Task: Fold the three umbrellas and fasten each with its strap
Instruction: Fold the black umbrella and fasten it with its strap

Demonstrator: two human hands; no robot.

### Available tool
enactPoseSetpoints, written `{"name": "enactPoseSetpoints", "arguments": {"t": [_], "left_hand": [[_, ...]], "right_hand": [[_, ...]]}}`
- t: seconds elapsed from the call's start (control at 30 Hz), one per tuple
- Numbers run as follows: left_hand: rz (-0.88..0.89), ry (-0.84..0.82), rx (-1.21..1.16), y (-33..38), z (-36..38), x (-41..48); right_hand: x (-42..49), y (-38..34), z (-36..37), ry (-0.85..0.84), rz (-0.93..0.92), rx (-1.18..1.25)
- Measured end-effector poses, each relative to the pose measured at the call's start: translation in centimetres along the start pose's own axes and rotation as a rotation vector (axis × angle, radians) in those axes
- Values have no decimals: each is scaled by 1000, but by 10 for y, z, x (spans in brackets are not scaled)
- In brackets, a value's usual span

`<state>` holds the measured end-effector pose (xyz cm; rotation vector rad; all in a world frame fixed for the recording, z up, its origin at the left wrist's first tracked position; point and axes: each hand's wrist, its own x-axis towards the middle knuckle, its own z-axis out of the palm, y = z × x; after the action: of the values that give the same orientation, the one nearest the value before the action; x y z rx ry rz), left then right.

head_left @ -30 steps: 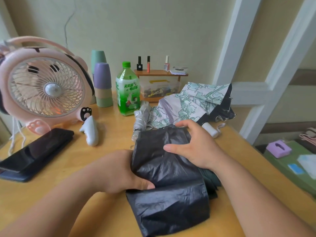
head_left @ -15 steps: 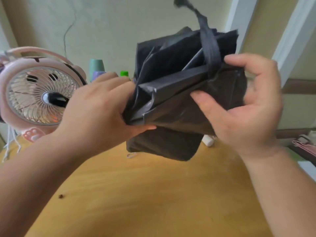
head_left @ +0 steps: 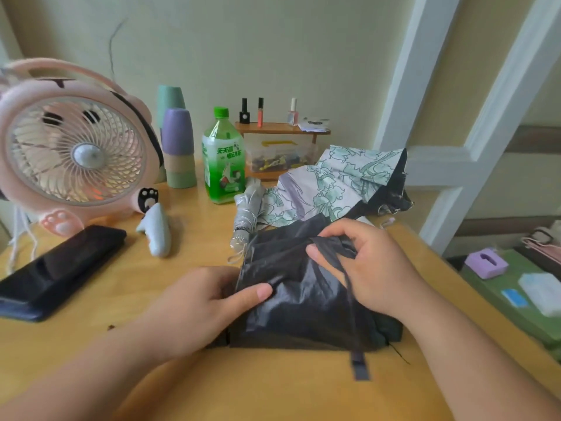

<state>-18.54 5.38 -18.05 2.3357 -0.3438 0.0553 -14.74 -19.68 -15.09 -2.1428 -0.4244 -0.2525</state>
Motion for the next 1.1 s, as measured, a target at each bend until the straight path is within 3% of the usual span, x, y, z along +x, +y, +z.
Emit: {"name": "enactPoseSetpoints", "arguments": {"t": [0.17, 0.3, 0.43, 0.67, 0.9, 1.1], "left_hand": [[-83, 104, 116, 19, -8, 11], [171, 293, 165, 33, -2, 30], [298, 331, 37, 41, 9, 42], [218, 261, -113, 28, 24, 49], [202, 146, -209, 46, 24, 60], [117, 109, -594, 48, 22, 57]], "right_hand": [[14, 4, -18, -59, -33, -141], [40, -5, -24, -94, -172, -172], [63, -14, -28, -220, -103, 14], [72, 1, -3, -170, 71, 507], [63, 3, 15, -229, -62, 645], [59, 9, 12, -122, 38, 776]]}}
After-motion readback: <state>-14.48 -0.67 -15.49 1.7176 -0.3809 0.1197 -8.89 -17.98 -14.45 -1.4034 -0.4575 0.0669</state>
